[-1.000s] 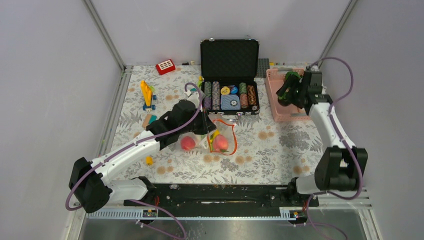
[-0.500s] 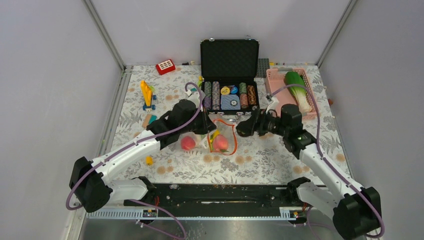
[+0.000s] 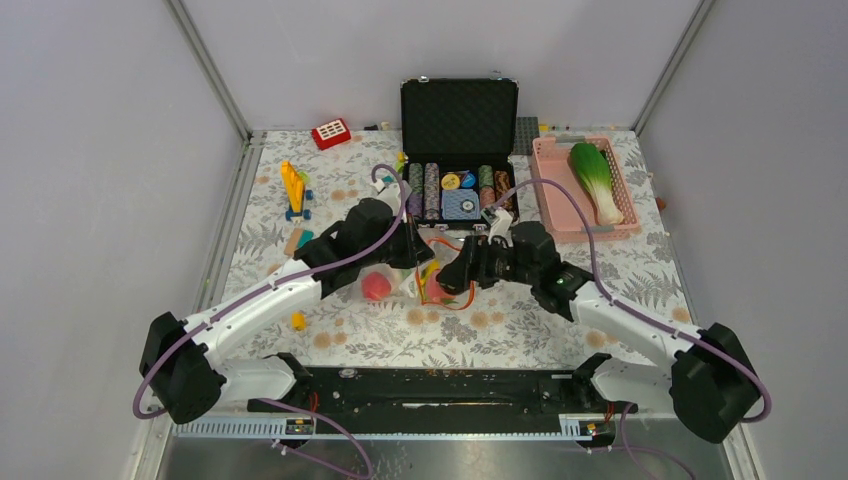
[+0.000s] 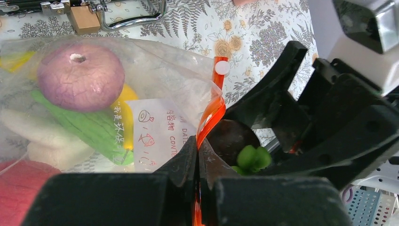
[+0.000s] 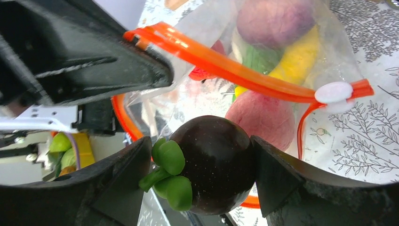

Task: Place the food in the zip-top bag and seal the zipper
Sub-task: Place the fake fruit in the zipper food storage bag.

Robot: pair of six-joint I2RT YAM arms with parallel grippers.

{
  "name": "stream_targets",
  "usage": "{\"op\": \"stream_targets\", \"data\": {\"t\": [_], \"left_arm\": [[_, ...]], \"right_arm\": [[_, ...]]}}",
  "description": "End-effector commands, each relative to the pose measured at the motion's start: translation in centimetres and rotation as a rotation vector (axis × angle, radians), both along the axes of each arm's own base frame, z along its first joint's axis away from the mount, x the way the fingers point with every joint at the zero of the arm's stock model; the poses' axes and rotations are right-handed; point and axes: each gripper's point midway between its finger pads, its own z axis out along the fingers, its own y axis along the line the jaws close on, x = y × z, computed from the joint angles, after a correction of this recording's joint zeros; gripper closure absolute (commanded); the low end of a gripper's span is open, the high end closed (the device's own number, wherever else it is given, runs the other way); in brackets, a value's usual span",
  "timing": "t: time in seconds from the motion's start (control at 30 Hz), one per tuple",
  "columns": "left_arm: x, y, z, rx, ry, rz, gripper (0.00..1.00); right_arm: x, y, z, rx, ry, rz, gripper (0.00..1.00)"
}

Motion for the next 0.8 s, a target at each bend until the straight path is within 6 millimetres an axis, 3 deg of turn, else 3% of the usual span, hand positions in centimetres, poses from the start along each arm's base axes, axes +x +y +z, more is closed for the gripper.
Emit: {"op": "stream_targets", "data": {"t": [0.0,0.1,0.3,0.57,0.63,0.77], "left_arm": [[0.0,-1.0,3.1,-0.085,-0.059,-0.032,1.00],[-0.3,-1.2,3.3,-0.099,-0.056,-0.045,1.00],[-0.9,-1.8,3.6,-0.136,-0.044,-0.079,1.00],[-1.4,-2.1,3.9,-0.160,-0.039,-0.102,1.00],[-1.5,-2.1,3.9,-0.162,-0.039,-0.102,1.00],[-1.4,-2.1,3.9,-0.163,-0.040,-0.099,1.00]], "right_arm": [[2.9,1.4,1.6,-0.030,-0.079,-0.158,0.63],[3.8,1.9,1.7,-0.039,-0.091,-0.237,0.56],[3.7,4.6,1.6,-0.035,-0.096,-0.228,0.53],[3.9,6.5,0.7,-0.098,-0.137,-0.215,0.39],[3.8,6.8,0.6,-0.103,-0.143,-0.206,0.34],[3.5,7.1,0.3,-0.123,-0.142,-0.191,0.13]]}}
